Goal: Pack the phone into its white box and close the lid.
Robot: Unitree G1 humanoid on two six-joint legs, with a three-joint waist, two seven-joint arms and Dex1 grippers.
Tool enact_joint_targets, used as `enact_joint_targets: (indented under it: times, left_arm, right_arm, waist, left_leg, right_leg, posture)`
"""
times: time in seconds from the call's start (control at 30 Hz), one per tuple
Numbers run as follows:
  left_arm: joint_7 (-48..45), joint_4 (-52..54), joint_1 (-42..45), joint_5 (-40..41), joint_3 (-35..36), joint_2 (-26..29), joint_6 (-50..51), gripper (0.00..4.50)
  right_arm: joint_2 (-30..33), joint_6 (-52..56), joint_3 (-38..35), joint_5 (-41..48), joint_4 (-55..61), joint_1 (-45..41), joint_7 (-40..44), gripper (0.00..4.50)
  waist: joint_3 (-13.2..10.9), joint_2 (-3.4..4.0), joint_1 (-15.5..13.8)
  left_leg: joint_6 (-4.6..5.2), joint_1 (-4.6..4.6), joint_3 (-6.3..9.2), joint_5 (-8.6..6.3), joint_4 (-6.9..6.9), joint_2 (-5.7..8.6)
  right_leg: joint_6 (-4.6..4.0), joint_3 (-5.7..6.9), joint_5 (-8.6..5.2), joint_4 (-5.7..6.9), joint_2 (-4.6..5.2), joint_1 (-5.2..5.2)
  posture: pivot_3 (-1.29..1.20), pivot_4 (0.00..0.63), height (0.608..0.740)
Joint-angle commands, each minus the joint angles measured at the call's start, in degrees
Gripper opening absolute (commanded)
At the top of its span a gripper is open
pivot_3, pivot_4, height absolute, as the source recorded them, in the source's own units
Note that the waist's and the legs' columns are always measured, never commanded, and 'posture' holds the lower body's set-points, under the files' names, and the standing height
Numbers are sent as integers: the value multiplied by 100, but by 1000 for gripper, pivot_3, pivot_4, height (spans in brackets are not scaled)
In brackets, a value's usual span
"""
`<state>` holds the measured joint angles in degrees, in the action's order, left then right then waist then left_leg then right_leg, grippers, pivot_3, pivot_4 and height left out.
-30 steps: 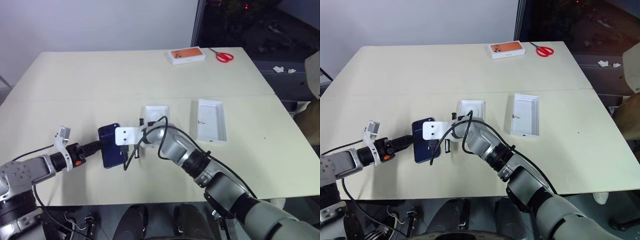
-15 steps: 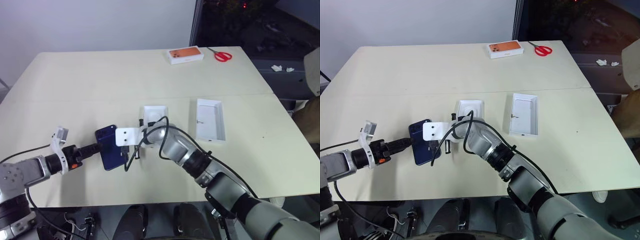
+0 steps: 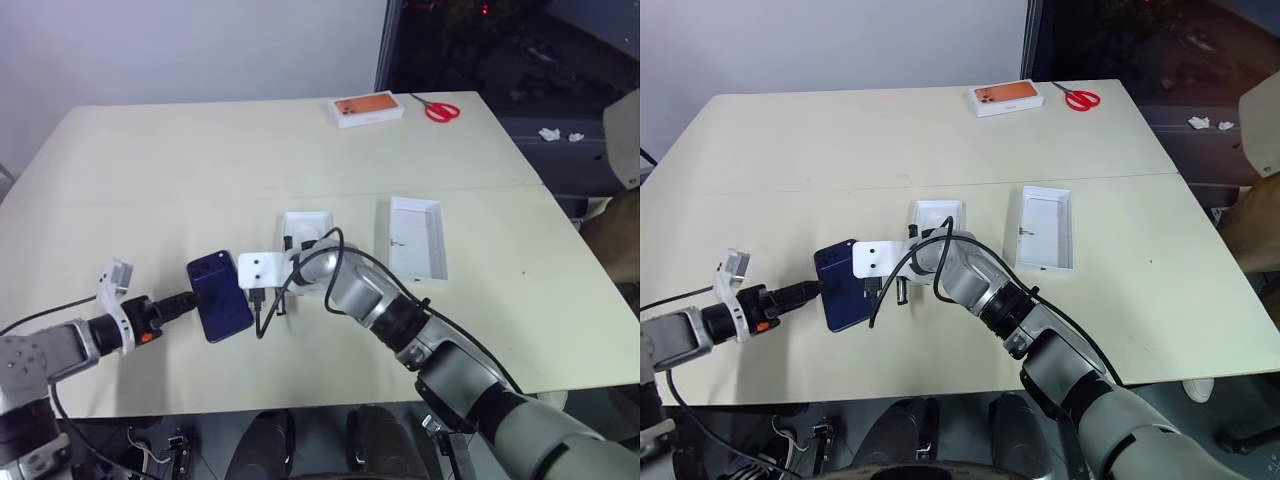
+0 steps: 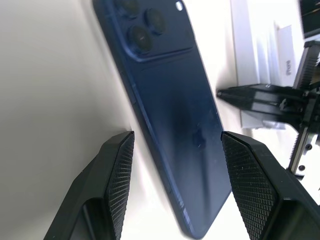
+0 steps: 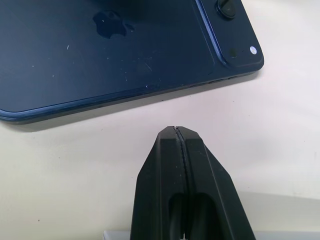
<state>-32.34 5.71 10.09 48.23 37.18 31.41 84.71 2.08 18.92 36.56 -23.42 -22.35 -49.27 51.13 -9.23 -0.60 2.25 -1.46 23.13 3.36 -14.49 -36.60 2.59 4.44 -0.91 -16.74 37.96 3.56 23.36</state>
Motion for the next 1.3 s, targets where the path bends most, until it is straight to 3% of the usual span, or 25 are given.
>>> enact_joint_targets:
  times: [0.03,0.43,0.87,1.17,1.3]
  left_arm:
    - [213,-59,148,0,-263,-293,-112,2935]
    - [274,-250,448,211,-412,-616,-138,2935]
    - [-136,-655,-36,517,-102,-272,-341,2935]
    - [-271,-1121,-246,626,-280,-311,-679,2935]
    - [-304,-1298,-278,653,-364,-347,-803,1695]
  right_arm:
    - [-192,68,149,28,254,20,50,22]
    - [-492,24,279,35,-185,-34,108,22]
    - [-294,-58,120,-11,-162,-75,16,22]
    - [-246,-25,112,-3,-74,-64,28,22]
    - [-219,-25,129,-4,-56,-59,28,0]
  waist:
    - [0,0,-26]
    - [3,0,1]
    - [2,1,28]
    - [2,1,28]
    - [2,1,27]
  left_leg:
    - [0,0,0,0,0,0]
    - [-2,-66,-2,2,35,0]
    - [-5,-66,-2,3,50,-3]
    - [-5,-66,-2,3,51,-6]
    - [-5,-66,-2,3,52,-6]
  right_leg:
    - [0,1,0,0,0,0]
    - [0,-1,0,-25,0,-59]
    - [0,-1,0,-38,-2,-56]
    - [0,-1,0,-39,-3,-56]
    - [-1,-1,0,-39,-3,-56]
  posture:
    - [0,150,740]
    - [0,150,740]
    - [0,150,740]
    - [0,150,740]
    - [0,150,740]
